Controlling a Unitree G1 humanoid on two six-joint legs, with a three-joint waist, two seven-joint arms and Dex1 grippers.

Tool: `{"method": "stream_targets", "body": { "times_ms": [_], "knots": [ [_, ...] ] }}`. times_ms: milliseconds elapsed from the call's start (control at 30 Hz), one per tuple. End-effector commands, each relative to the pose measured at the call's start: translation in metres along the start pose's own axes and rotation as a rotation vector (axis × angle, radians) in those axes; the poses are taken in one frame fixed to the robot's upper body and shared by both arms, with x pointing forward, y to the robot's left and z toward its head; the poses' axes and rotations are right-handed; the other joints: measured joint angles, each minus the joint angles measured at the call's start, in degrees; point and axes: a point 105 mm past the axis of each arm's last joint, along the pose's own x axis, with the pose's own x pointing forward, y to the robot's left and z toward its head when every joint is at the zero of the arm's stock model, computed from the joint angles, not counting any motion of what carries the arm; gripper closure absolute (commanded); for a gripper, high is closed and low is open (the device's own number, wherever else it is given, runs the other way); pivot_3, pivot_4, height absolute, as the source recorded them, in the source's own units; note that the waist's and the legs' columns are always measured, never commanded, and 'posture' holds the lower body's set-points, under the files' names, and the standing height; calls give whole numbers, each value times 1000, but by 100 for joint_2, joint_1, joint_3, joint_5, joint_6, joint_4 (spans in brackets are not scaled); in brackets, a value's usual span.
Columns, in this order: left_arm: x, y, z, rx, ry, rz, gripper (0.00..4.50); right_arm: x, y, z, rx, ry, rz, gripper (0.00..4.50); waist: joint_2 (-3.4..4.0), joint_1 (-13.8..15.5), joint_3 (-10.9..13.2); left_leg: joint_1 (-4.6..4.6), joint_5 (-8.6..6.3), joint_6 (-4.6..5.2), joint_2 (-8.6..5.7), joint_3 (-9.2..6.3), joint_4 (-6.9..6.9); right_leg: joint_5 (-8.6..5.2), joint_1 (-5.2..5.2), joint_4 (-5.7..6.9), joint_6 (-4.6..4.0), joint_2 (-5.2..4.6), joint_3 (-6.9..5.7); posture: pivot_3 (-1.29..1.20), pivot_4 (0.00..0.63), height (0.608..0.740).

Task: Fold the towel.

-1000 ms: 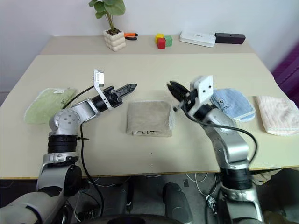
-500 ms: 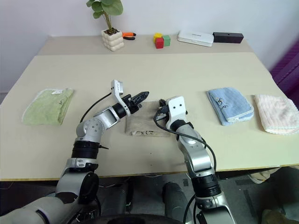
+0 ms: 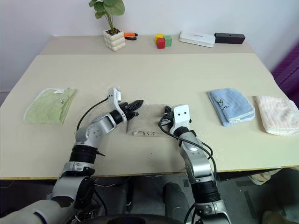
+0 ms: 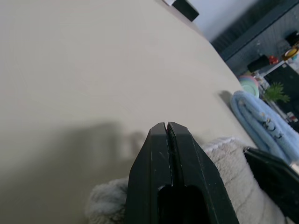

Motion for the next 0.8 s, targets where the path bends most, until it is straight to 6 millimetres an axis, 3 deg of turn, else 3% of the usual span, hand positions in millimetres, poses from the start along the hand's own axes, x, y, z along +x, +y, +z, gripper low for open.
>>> {"method": "stream_targets", "body": {
  "times_ms": [33,200,267,333,400,533,567,600,700,800],
  "knots": [
    [-2,0,8,16,-22,-5,4500,-5,-8,9,26,-47,-31,4483,0,-2,0,0,0,0,0,0,1,0,1,0,0,0,0,0,150,740],
    [-10,5,21,-32,-55,-21,4500,-12,-16,40,220,-182,-6,4483,0,-14,0,0,0,0,3,0,-2,1,0,0,1,2,0,0,150,740],
    [-16,2,27,-41,-62,-60,4253,-17,-18,56,252,-233,48,3943,0,-15,0,0,0,0,3,0,-2,1,-1,0,1,2,0,0,150,740],
    [-22,-5,32,-36,-45,-122,3660,-22,-21,70,274,-276,91,3229,0,-19,0,0,0,0,3,0,-3,1,-2,1,2,2,-1,0,150,740],
    [-27,-11,37,-12,-30,-158,2694,-27,-24,75,260,-267,134,2199,0,-16,0,0,0,0,4,0,-3,1,-2,2,2,2,-1,0,150,740],
    [-46,-21,58,92,-7,-246,688,-39,-29,67,365,-121,246,180,0,-12,0,0,0,0,4,0,-2,0,0,2,0,1,0,0,150,740],
    [-52,-22,62,124,5,-267,217,-43,-24,56,377,-17,295,0,0,-14,0,1,0,0,4,0,-2,0,0,2,-1,1,0,0,150,740],
    [-57,-19,68,171,4,-264,93,-49,-23,55,400,17,332,0,0,-16,0,2,0,0,6,0,-3,-1,-1,3,-2,1,0,0,150,740],
    [-74,-20,80,244,10,-332,93,-59,-33,61,515,93,385,0,3,-13,2,3,0,1,8,1,-7,-11,-4,4,-20,2,-1,0,150,740],
    [-97,-38,84,299,40,-509,93,-65,-36,57,631,204,431,0,3,-19,2,2,-1,1,8,3,-4,-13,-4,3,-24,0,0,0,150,740]
  ]
}}
